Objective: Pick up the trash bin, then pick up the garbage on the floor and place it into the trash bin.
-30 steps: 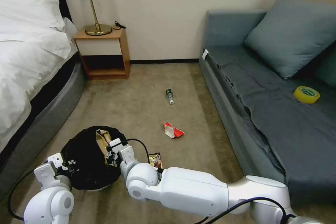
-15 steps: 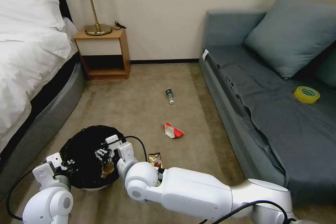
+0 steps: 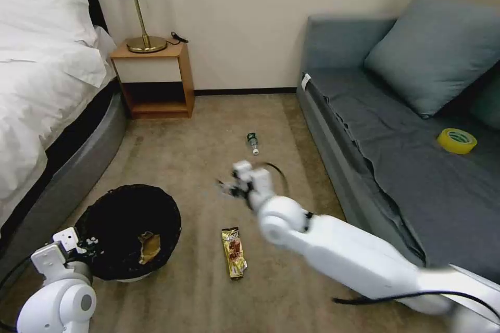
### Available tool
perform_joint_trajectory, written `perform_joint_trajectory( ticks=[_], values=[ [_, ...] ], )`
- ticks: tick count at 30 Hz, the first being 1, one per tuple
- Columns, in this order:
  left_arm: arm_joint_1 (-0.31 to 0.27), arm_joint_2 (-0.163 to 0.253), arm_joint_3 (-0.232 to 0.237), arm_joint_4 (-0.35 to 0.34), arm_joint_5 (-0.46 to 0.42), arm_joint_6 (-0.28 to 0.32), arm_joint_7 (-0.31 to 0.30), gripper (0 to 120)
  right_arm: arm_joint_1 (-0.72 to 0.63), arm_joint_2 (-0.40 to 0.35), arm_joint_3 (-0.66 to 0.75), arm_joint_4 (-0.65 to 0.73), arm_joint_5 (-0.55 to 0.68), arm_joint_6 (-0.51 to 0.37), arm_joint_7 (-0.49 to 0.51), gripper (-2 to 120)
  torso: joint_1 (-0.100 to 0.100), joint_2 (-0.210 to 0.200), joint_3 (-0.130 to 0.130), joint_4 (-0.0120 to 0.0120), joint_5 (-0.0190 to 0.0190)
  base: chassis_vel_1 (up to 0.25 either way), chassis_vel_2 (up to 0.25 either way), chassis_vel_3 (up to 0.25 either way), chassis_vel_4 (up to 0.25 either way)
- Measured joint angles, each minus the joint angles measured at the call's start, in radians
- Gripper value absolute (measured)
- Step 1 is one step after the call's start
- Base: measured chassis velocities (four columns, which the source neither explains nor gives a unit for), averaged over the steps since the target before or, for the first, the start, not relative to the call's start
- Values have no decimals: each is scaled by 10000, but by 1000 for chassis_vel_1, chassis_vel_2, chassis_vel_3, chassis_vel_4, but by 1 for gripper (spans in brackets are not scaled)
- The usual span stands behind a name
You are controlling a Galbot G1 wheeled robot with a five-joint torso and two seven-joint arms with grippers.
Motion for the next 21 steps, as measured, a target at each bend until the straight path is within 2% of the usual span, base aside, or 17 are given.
perform_joint_trajectory(
  ticks=[5, 9, 12, 16, 21],
  values=[
    [59, 3, -38, 79, -7, -69, 9, 3, -496, 208, -801, -391, 713, 146, 176, 100, 0, 0, 0, 12, -1, 0, 0, 0, 0],
    [67, -18, -35, 105, 8, -84, 14, 3, -352, 561, -1762, -1099, 972, 546, 180, 100, 0, 0, 0, 10, -2, 0, 0, 0, 0],
    [76, -93, -9, 103, 34, -94, 18, 3, -196, 1008, -2747, -1989, 819, 928, 80, 100, 0, 0, 0, 10, -5, 0, 0, 0, 0],
    [117, -117, 4, 96, 83, -120, 19, 3, -210, 1461, -3190, -2662, 489, 1219, -71, 100, 0, 0, 0, 11, -5, 0, 0, 0, 0],
    [131, -124, -13, 86, 105, -123, 18, 3, -210, 1659, -3709, -3020, 229, 1530, -192, 100, 0, 0, 0, 10, -5, 0, 0, 0, 0]
  ],
)
